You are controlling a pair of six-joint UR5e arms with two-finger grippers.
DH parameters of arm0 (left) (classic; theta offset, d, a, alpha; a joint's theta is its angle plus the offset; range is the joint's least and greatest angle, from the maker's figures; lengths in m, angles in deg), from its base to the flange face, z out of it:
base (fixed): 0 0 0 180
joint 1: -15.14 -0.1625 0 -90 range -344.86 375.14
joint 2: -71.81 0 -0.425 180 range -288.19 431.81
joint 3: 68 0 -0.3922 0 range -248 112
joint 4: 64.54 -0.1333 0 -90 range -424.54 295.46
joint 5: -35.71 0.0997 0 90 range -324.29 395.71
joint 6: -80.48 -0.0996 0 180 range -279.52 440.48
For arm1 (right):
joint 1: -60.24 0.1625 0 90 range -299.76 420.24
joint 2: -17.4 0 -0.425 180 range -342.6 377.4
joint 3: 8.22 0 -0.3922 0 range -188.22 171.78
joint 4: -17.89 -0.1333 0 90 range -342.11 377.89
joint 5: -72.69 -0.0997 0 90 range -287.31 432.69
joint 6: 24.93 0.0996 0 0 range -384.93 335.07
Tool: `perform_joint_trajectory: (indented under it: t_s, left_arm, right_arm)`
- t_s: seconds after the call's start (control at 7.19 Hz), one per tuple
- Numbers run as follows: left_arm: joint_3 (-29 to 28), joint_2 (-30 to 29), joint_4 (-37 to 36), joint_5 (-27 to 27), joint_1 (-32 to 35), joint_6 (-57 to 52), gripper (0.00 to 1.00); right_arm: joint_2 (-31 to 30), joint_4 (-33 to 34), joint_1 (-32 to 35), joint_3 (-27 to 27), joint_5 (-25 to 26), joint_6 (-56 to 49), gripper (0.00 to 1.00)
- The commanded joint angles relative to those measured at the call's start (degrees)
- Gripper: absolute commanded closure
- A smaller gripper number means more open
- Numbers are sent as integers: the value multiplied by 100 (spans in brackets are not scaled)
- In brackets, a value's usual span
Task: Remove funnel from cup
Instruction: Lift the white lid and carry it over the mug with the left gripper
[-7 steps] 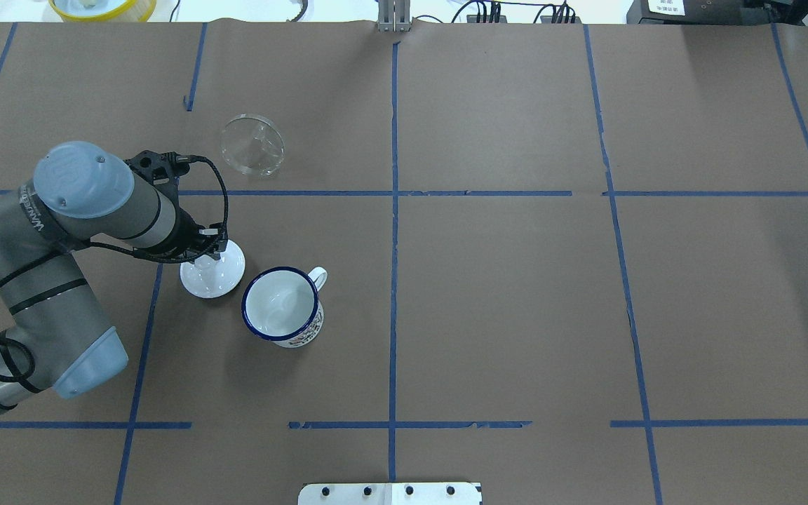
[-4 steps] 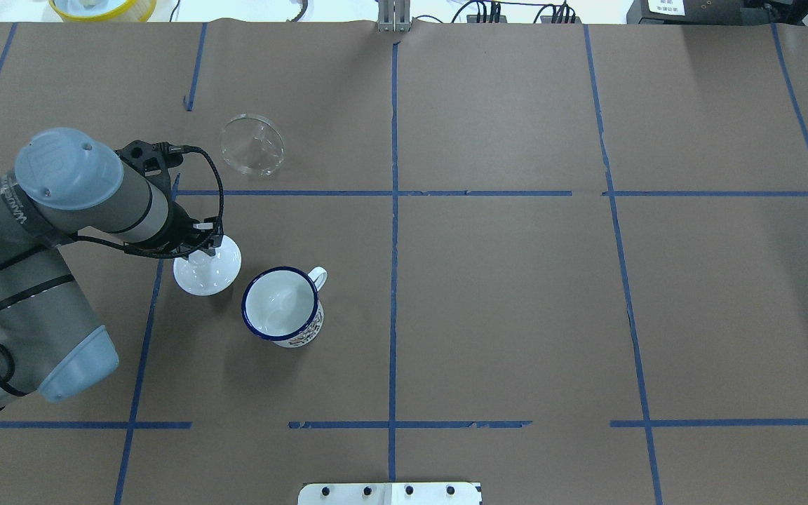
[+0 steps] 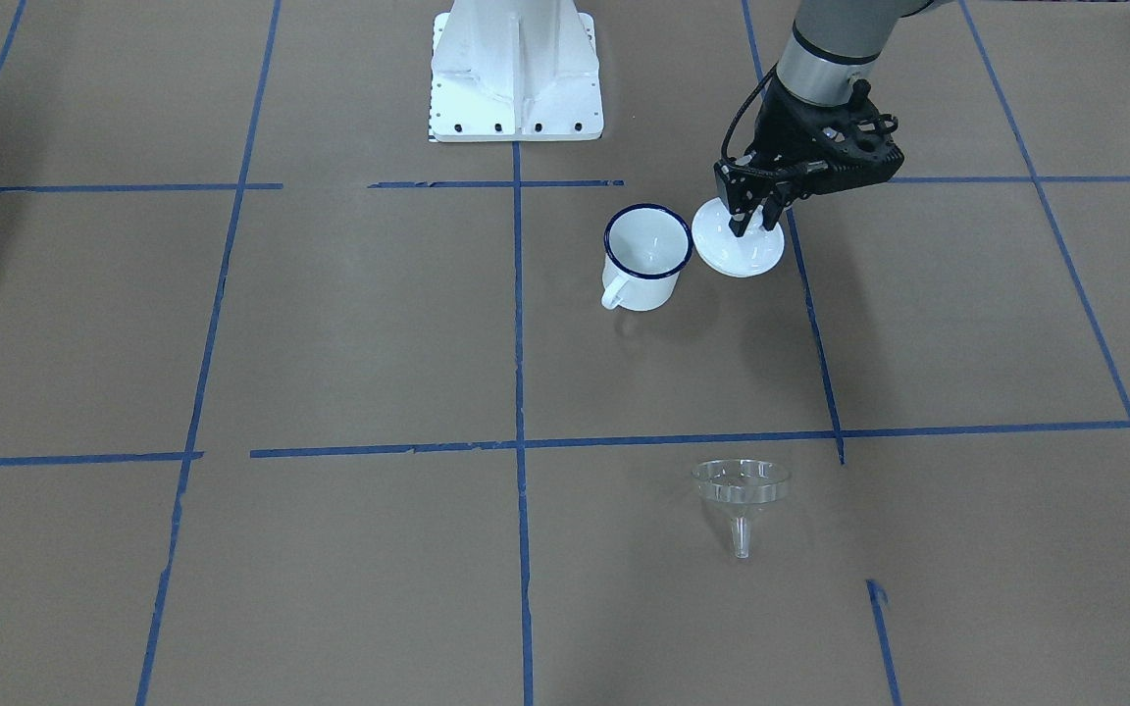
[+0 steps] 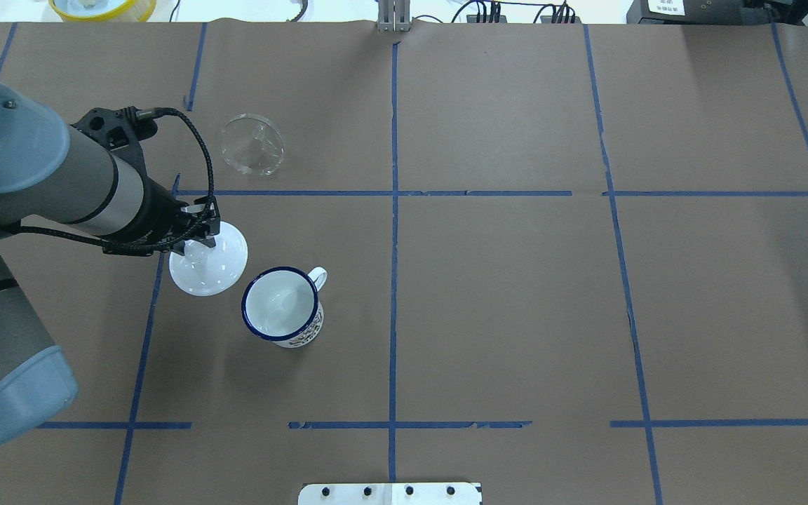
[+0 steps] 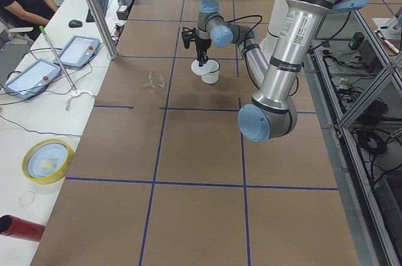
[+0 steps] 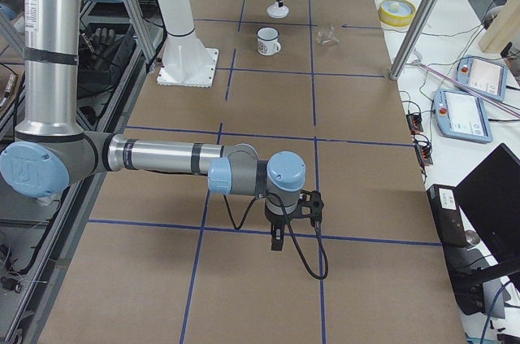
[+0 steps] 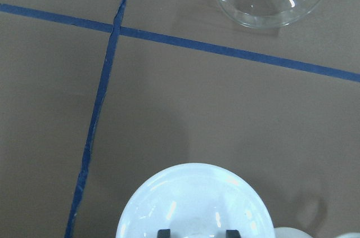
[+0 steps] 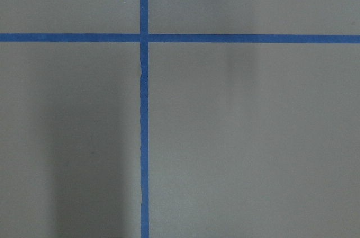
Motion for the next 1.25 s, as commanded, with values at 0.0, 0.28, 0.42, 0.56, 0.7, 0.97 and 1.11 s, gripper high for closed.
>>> perform_joint_trajectory:
  t_s: [0.0,0.28,0.42,0.56,0.7,0.97,1.11]
  left_arm:
    - [0,-243,-6,11,-83,290,100]
    - [-87,-472,-24,290,-653,502,100]
    - [-175,-481,-24,518,-837,503,100]
    - [-280,-481,-24,538,-891,494,100]
    - [-333,-481,-24,617,-987,468,100]
    - [-378,-490,-24,644,-1006,433,100]
    - [-387,-490,-24,644,-1015,424,100]
  right_arm:
    - [0,0,0,0,0,0,0]
    - [0,0,0,0,0,0,0]
    - [0,0,0,0,0,0,0]
    - [0,0,0,0,0,0,0]
    - [0,0,0,0,0,0,0]
    - [0,0,0,0,0,0,0]
    - [0,0,0,0,0,0,0]
